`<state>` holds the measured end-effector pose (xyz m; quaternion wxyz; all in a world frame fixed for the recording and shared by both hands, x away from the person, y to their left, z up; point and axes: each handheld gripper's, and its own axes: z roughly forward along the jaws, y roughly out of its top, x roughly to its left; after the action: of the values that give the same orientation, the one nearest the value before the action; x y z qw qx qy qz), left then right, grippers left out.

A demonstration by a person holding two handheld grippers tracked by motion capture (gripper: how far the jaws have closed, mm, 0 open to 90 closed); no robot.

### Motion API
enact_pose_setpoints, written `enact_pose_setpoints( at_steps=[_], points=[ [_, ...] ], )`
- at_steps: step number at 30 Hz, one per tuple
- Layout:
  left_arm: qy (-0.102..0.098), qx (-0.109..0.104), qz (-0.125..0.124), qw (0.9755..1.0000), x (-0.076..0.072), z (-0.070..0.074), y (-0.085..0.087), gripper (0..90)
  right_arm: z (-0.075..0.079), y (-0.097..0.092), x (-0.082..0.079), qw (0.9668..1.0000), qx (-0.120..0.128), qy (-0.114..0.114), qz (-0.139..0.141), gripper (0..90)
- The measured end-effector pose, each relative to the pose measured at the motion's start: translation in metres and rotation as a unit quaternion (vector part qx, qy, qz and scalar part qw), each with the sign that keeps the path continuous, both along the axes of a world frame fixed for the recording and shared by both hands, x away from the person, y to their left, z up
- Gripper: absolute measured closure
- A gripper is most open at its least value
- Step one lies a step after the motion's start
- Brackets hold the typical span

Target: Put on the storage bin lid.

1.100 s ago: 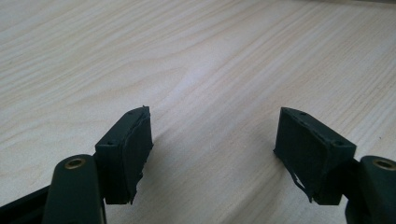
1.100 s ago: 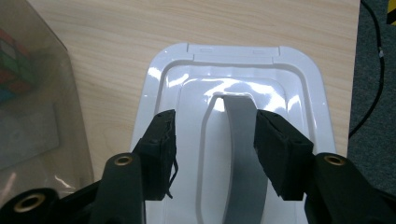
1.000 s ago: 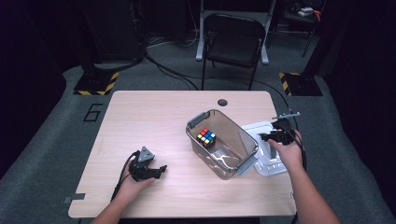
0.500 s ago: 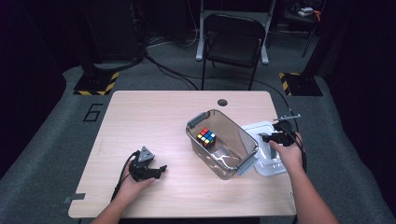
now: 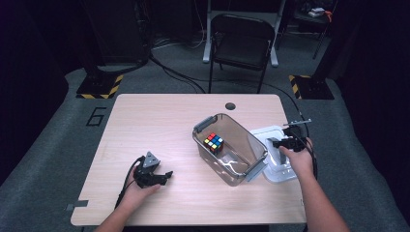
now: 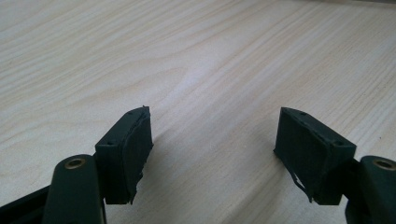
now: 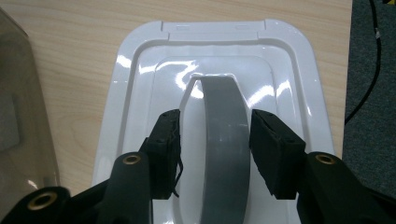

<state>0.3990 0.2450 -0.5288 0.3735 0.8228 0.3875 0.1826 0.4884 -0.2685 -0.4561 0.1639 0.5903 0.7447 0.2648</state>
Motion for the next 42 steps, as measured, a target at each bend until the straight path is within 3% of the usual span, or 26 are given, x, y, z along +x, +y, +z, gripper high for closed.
enact_pose_setpoints(
  at_steps=[3, 7, 15, 34, 42],
  points=[
    [0.000, 0.000, 0.000, 1.0000, 0.0000, 0.0000, 0.0000, 27.2, -0.0008, 0.0000, 0.0005, 1.0000, -0.005, -0.004, 0.001, 53.5],
    [0.000, 0.000, 0.000, 1.0000, 0.0000, 0.0000, 0.0000, 27.2, -0.0033, 0.0005, 0.0011, 1.0000, -0.006, 0.007, -0.001, 55.6],
    [0.000, 0.000, 0.000, 1.0000, 0.0000, 0.0000, 0.0000, 27.2, -0.0072, -0.0010, 0.0006, 0.9999, -0.012, 0.006, 0.003, 66.1],
    [0.002, 0.001, -0.002, 1.0000, 0.0001, 0.0003, 0.0003, 27.2, -0.0048, 0.0000, -0.0009, 0.9997, -0.009, 0.021, 0.010, 66.8],
    [0.002, 0.001, -0.002, 1.0000, 0.0001, 0.0004, 0.0003, 27.2, -0.0016, -0.0027, -0.0015, 0.9998, -0.006, 0.015, 0.012, 66.9]
  ],
)
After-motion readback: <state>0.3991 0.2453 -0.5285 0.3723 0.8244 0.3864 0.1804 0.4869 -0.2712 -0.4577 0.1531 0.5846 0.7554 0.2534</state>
